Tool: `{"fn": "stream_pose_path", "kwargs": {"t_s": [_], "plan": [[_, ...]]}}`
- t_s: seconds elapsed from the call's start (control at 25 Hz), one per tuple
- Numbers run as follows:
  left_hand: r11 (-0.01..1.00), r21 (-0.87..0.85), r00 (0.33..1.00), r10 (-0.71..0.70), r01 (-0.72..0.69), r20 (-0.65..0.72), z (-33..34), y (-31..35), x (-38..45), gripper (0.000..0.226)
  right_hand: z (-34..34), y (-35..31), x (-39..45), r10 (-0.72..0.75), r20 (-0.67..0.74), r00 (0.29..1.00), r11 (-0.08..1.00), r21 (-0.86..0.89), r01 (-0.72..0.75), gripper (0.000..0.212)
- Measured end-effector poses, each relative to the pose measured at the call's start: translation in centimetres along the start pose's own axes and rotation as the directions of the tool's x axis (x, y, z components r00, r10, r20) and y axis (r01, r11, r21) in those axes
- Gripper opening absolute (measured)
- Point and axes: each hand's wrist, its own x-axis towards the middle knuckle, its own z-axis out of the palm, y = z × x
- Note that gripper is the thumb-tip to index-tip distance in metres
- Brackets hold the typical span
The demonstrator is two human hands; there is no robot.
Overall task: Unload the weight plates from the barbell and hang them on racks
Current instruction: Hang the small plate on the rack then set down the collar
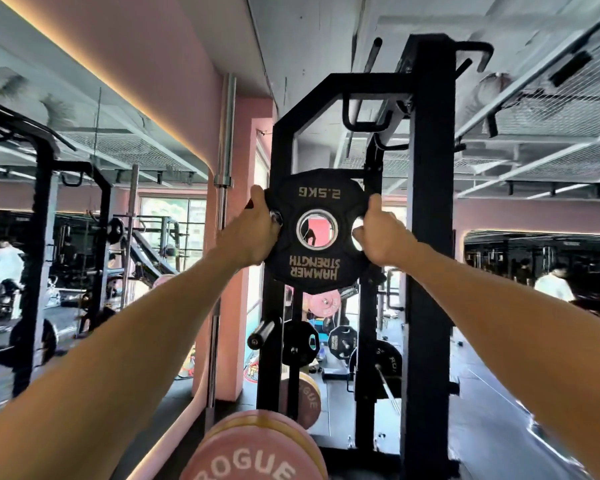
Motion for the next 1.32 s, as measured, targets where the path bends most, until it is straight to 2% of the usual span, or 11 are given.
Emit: {"fn": "stream_pose_path", "kwargs": {"t_s": [0.24, 0.6, 0.72, 0.8, 1.16, 1.32], "plan": [[0.997, 0.001, 0.997, 0.071, -0.071, -0.001, 0.4, 9.0, -1.9, 0.023, -6.9, 5.0, -4.4, 0.049, 0.005, 0.999, 0.998, -0.030, -0.049, 0.041], [0.996, 0.086, 1.000, -0.020, 0.019, 0.010, 6.9, 24.6, -3.9, 0.032, -13.7, 19.7, -7.3, 0.015, 0.069, 0.998, 0.999, -0.050, -0.012, 0.039], [0.996, 0.083, 0.999, -0.036, 0.034, 0.023, 9.2, 29.4, -4.4, 0.021, -15.8, 24.0, -8.5, 0.024, 0.100, 0.995, 0.999, -0.027, -0.021, 0.044], [0.995, 0.084, 0.998, -0.057, 0.054, 0.027, 10.0, 32.1, -4.7, 0.023, -17.3, 26.2, -9.4, 0.030, 0.113, 0.993, 0.999, -0.018, -0.029, 0.048], [0.997, 0.072, 0.998, 0.015, -0.020, 0.069, 11.6, 38.9, -6.6, 0.037, -22.4, 31.2, -14.3, 0.094, 0.103, 0.990, 0.995, -0.029, -0.092, 0.045], [0.992, 0.129, 0.998, -0.005, -0.004, 0.069, 13.6, 40.1, -7.2, 0.032, -21.9, 33.6, -15.2, 0.122, 0.110, 0.986, 0.992, -0.056, -0.116, 0.037]]}}
